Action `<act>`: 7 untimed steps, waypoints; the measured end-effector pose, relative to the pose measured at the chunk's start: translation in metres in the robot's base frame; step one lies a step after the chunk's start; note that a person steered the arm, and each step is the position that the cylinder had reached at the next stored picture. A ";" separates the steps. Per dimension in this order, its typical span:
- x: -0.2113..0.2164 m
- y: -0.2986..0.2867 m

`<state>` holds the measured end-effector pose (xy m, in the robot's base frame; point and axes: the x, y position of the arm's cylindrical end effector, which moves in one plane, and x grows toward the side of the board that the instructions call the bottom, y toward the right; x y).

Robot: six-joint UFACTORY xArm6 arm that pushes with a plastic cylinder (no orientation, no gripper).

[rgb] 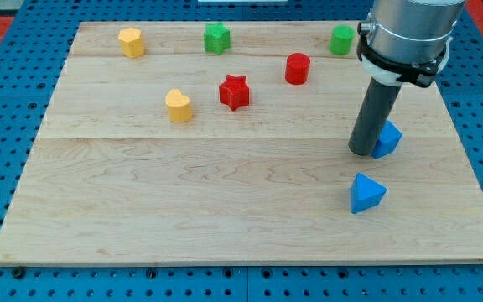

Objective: Slide blue cube towards center right

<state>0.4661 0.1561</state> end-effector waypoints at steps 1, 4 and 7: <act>0.000 0.005; 0.007 0.083; -0.025 0.093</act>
